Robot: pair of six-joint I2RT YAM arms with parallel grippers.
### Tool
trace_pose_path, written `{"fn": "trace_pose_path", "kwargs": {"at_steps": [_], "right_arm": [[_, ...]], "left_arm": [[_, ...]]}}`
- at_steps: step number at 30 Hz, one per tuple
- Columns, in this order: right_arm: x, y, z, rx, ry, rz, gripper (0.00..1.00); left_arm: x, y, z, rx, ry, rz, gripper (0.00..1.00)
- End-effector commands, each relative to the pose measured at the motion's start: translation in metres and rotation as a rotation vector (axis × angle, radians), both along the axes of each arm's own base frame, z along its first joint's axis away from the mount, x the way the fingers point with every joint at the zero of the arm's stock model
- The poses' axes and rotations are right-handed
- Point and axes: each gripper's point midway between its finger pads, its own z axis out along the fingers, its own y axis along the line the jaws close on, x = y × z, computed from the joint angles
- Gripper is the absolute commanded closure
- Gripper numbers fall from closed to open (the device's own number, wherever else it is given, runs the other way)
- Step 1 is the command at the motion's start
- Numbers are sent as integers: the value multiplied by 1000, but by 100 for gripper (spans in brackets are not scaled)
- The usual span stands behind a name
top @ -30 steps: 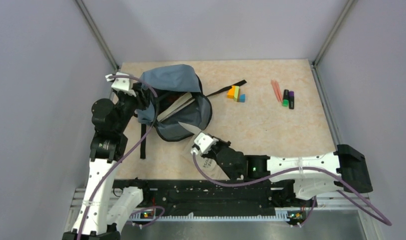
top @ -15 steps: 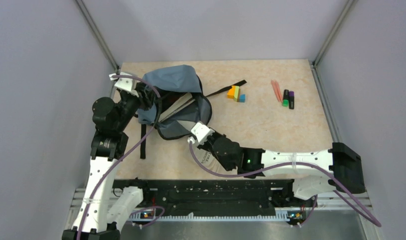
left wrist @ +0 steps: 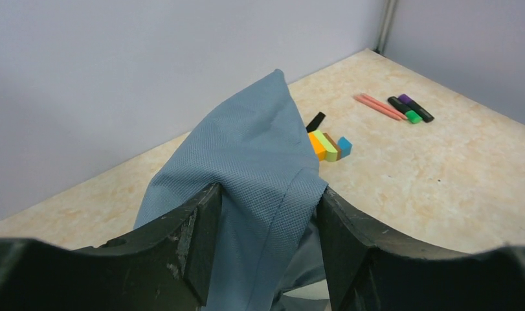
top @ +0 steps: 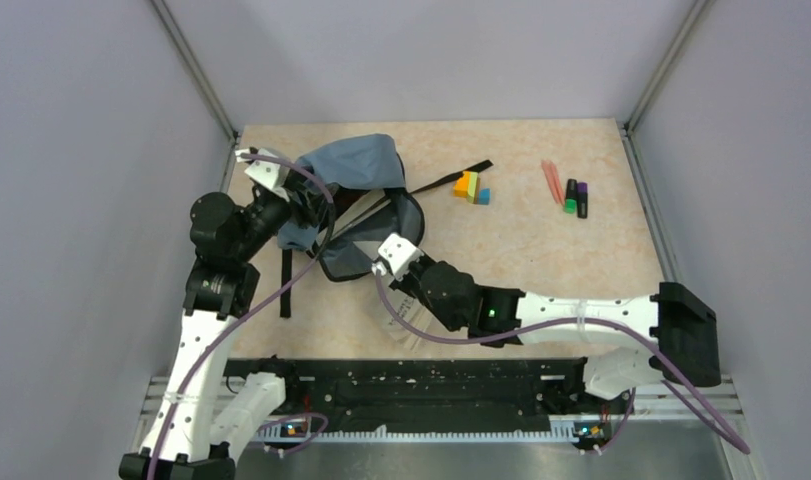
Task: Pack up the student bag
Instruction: Pick up the book from the center of the board.
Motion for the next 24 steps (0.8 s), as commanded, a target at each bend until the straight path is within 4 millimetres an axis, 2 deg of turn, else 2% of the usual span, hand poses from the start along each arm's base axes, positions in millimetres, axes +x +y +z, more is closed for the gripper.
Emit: {"fn": "trace_pose_path", "kwargs": {"at_steps": [1,6,11,14,19,24], "right_arm": [[23,20,56,171,-59,28,100],[50,32,68,193,-70,49,100],[72,44,73,190,-69,91,100],[85,52,73,188,-64,107,100],[101,60,72,185,-57,123,100],[112,61,70,195,-49,131,100]], "left_arm": [[-15,-21,19,14,-82,-125,40],[-13,-21,18,27,-65,-109,40],[-33,-27,29,4,-98,-161,38],[-49,-35,26,-5,-90,-223,37],[-76,-45,7,-18,-43,-317,36],[-100,-49,-21,-34,21,-375,37]]}}
